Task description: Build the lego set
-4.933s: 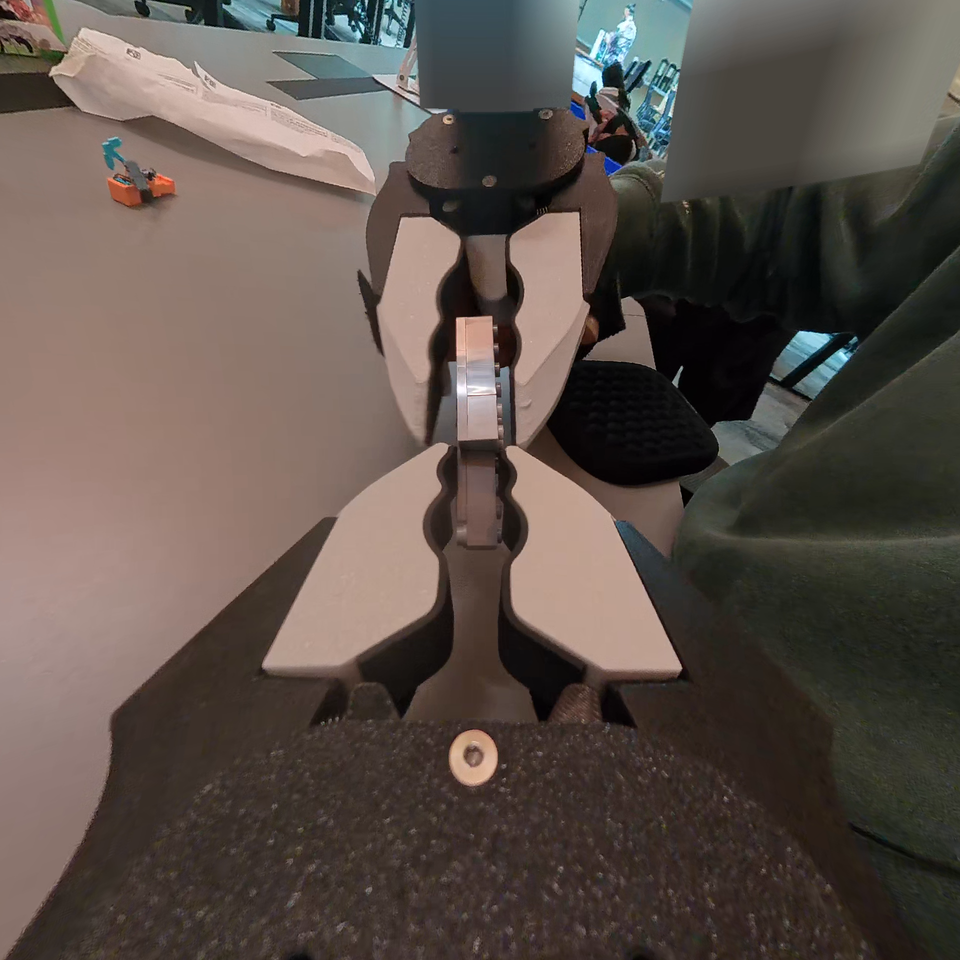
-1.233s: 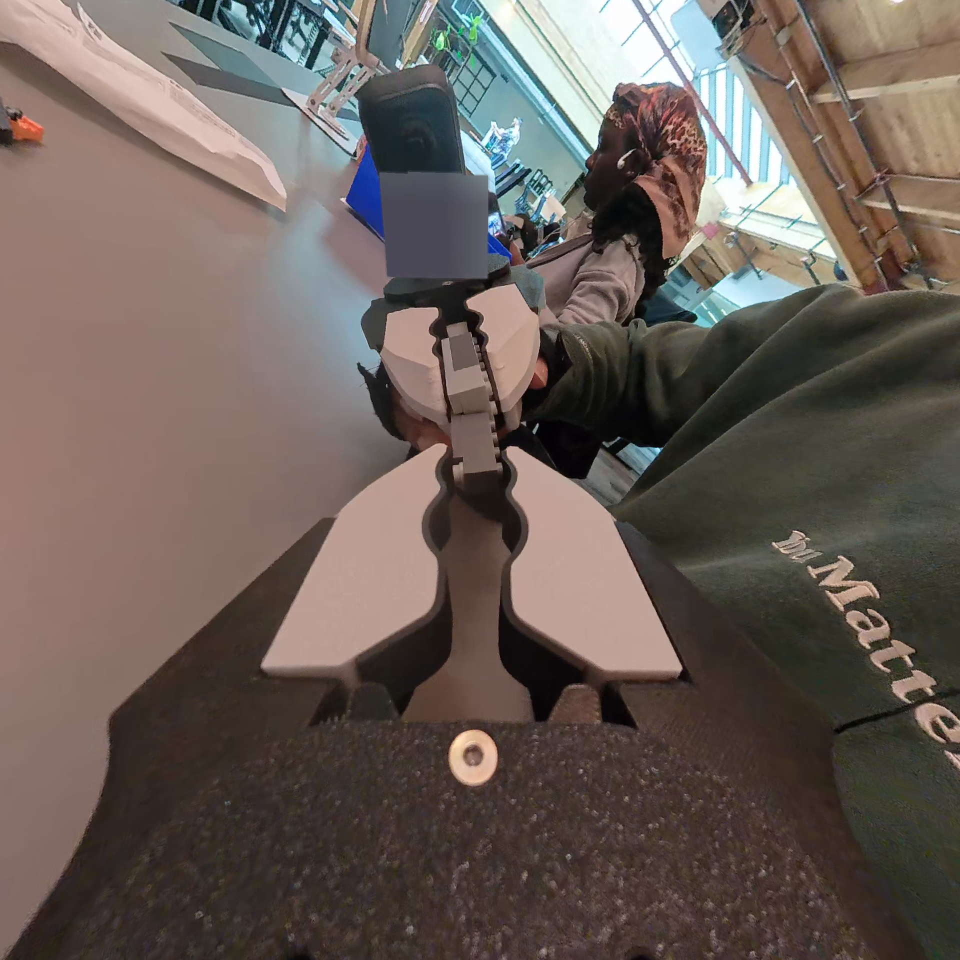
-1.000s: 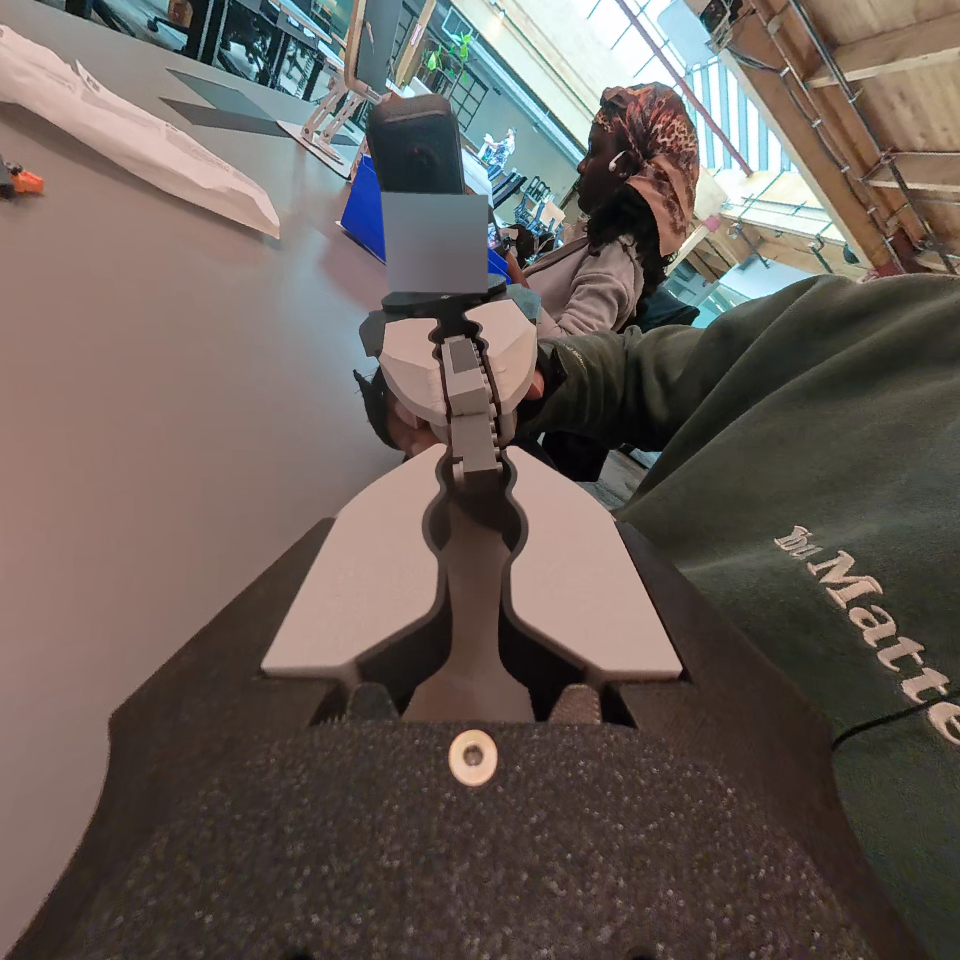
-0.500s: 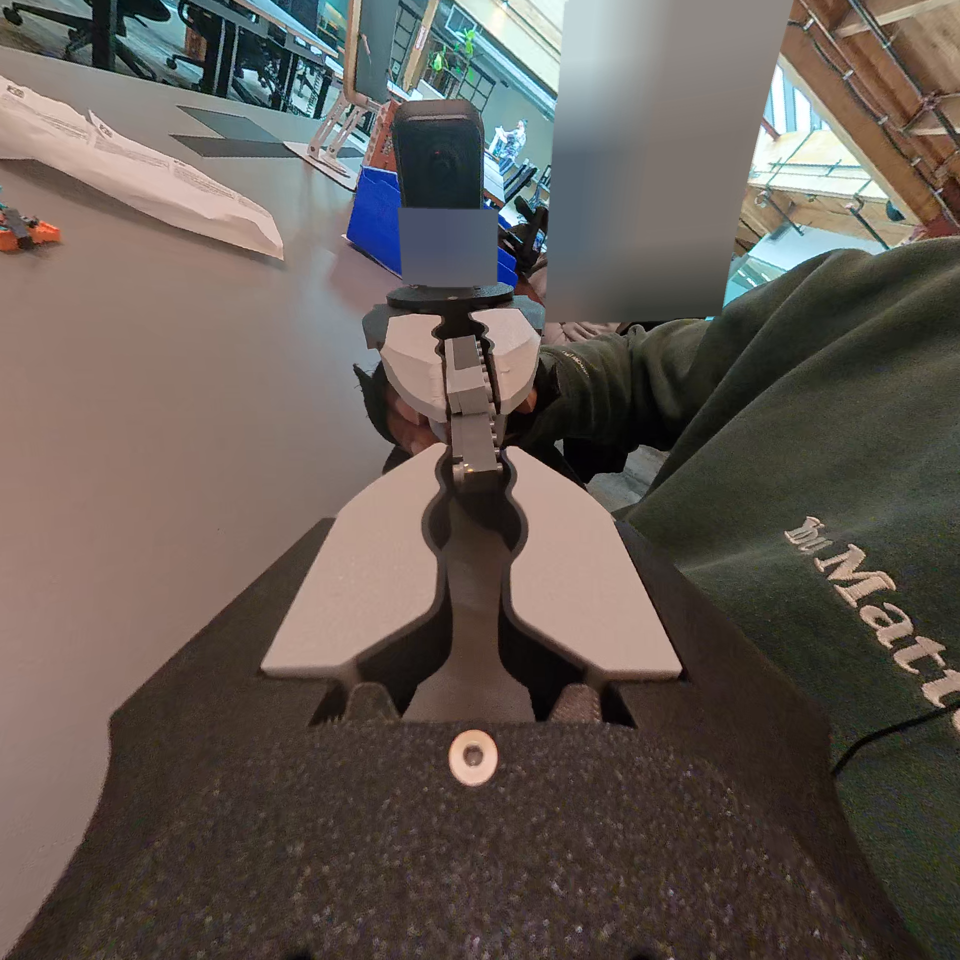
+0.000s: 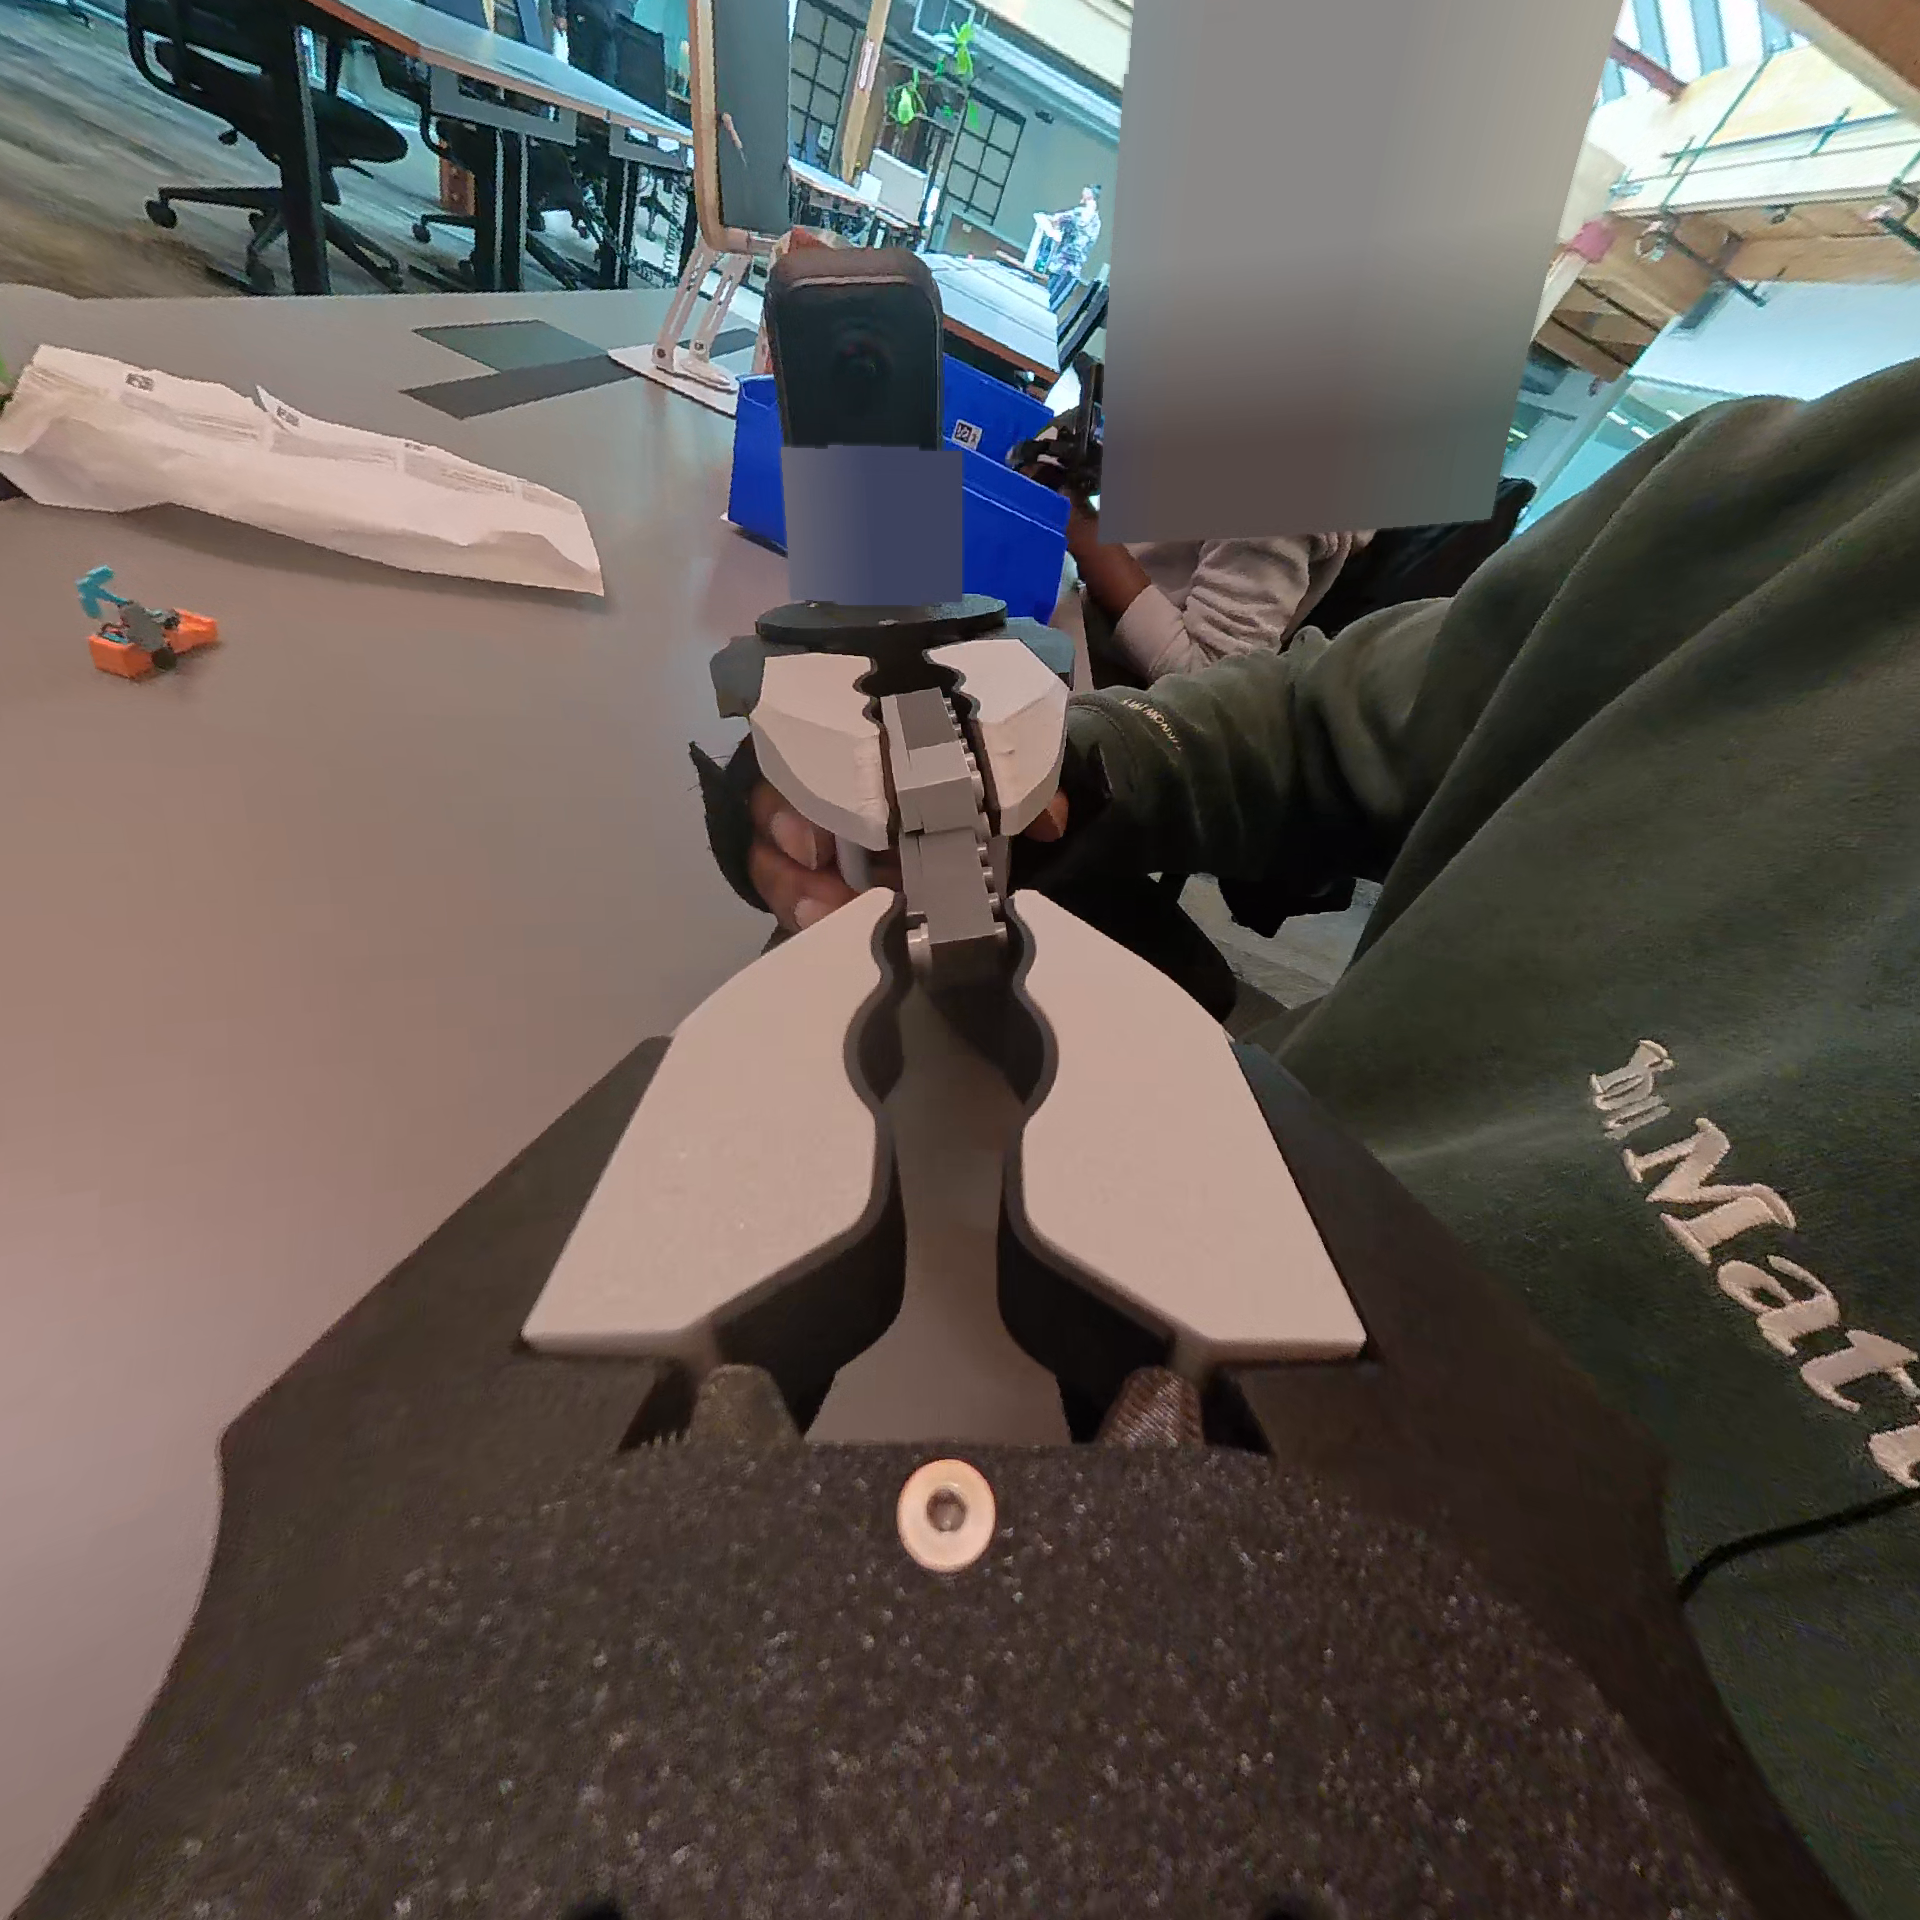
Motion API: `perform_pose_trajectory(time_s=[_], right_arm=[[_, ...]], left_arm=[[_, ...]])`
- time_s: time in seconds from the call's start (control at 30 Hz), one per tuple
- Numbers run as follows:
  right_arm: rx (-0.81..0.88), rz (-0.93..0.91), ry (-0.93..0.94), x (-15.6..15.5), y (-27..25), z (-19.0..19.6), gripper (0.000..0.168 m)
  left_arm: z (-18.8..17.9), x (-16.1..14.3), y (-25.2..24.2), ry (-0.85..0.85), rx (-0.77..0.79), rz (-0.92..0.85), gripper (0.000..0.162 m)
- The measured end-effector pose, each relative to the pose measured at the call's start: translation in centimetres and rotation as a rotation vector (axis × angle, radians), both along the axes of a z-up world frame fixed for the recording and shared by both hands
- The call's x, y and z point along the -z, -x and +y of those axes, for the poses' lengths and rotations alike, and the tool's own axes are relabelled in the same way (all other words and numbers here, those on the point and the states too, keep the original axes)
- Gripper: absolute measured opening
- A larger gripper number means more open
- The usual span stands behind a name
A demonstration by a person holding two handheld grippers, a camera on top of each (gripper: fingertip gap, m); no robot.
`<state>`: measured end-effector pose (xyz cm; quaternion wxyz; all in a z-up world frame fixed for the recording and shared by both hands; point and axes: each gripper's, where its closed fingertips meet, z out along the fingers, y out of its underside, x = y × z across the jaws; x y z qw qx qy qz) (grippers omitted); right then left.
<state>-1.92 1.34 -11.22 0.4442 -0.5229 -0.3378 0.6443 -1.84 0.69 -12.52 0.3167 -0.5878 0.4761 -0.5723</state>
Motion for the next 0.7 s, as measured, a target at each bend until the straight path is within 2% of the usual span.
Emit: perform_pose_trajectory(time_s=[0.4, 0.7], right_arm=[[0.018, -0.045, -0.024, 0.6, 0.3, 0.6, 0.016], [0.056, -0.046, -0.033, 0.4, 0.8, 1.6, 0.015]], left_arm=[[0.8, 0.5, 0.1, -0.074, -0.031, 0.005, 0.015], [1.9, -0.3, 0.0, -0.036, -0.066, -0.108, 0.022]])
